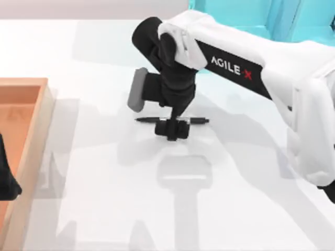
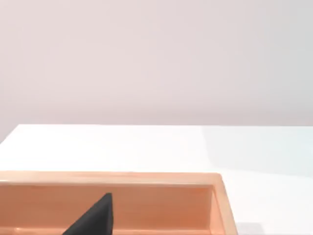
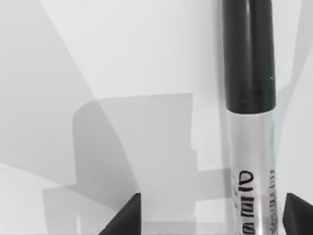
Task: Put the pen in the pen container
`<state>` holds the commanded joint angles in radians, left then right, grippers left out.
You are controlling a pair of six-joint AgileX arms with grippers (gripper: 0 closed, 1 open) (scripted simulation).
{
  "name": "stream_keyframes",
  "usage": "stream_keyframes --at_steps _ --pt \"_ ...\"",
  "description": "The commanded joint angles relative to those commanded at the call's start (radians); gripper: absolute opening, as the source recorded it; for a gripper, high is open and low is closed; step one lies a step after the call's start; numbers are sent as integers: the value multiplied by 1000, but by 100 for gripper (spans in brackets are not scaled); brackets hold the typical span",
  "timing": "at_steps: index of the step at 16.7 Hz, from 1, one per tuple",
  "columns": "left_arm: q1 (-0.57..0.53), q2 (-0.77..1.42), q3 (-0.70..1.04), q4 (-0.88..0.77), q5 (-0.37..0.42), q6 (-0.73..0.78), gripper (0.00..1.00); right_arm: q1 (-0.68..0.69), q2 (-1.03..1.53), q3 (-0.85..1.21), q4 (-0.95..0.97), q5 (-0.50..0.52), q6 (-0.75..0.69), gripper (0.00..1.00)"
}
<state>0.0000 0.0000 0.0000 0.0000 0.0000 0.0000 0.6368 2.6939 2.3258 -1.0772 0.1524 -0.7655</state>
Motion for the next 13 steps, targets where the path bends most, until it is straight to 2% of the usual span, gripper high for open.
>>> stream_keyframes --at_steps 8,9,13 --pt "0 0 0 0 0 0 100 0 0 0 0 0 0 0" --pt "0 0 0 0 0 0 100 14 -83 -26 -48 -36 37 0" --pt "0 0 0 0 0 0 100 44 -154 -83 -83 -31 73 0"
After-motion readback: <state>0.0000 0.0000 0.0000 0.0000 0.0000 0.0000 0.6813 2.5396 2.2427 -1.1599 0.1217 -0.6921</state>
